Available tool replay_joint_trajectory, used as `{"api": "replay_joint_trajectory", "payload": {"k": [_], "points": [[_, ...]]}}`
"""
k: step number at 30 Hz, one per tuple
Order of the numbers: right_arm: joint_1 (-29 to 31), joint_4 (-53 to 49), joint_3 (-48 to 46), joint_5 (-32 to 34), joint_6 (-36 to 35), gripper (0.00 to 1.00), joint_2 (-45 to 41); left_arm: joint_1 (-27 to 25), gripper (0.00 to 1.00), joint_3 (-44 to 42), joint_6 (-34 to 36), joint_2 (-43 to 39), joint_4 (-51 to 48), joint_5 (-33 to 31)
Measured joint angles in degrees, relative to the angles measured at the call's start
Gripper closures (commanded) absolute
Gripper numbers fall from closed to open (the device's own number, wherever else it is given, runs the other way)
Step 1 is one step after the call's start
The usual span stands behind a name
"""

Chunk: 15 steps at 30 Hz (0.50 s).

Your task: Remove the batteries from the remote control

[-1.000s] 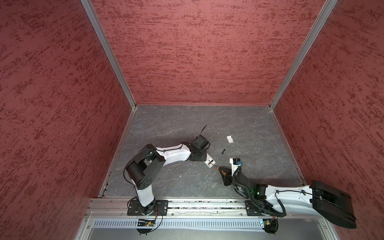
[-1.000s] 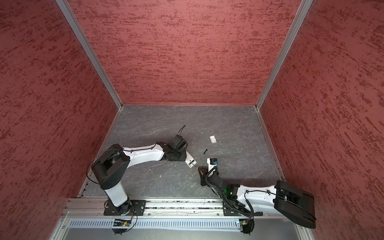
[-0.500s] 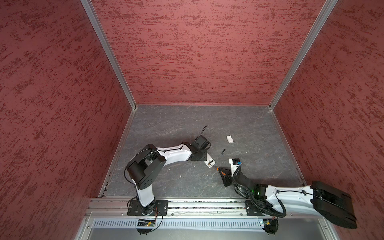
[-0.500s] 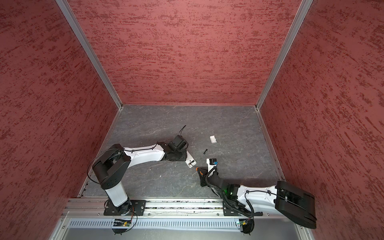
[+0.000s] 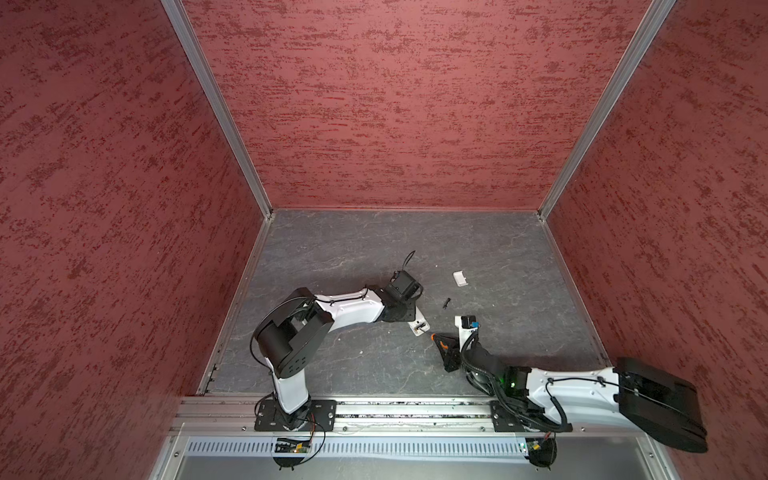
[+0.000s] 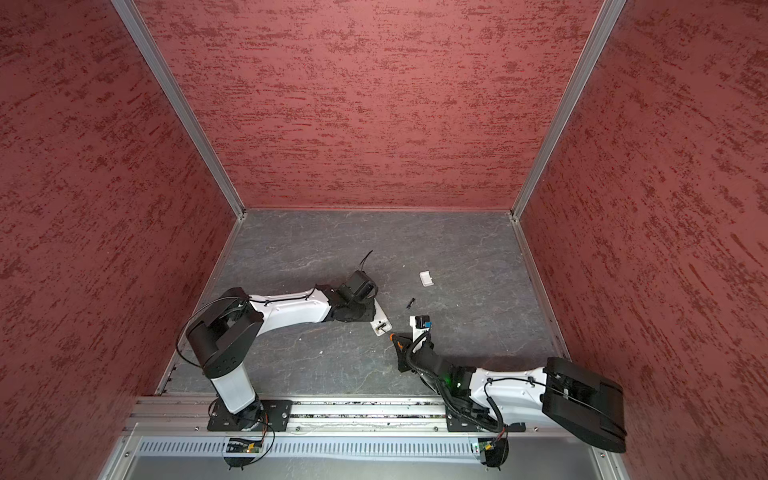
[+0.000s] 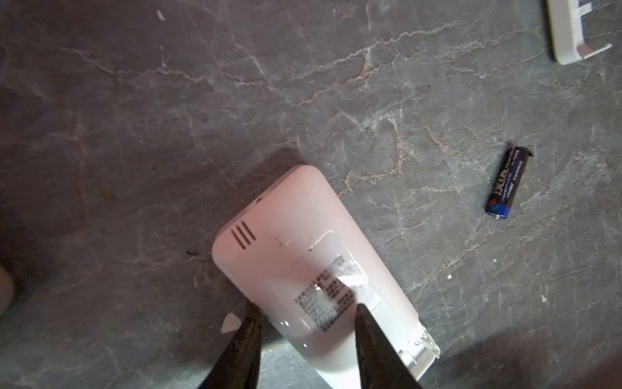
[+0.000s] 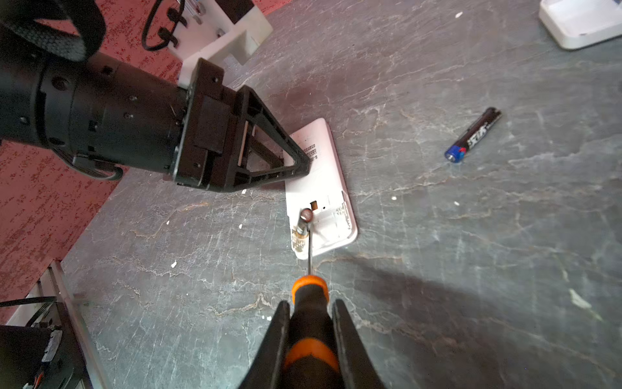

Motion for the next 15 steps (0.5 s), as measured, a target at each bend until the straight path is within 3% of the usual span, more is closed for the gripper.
{"api": "replay_joint_trajectory", "payload": {"k": [15], "points": [[0.02, -6.75, 2.69, -0.31, -1.16, 1.0, -5.57, -0.07, 0.56, -0.04, -0.35, 0.02, 0.24, -0.07]]}}
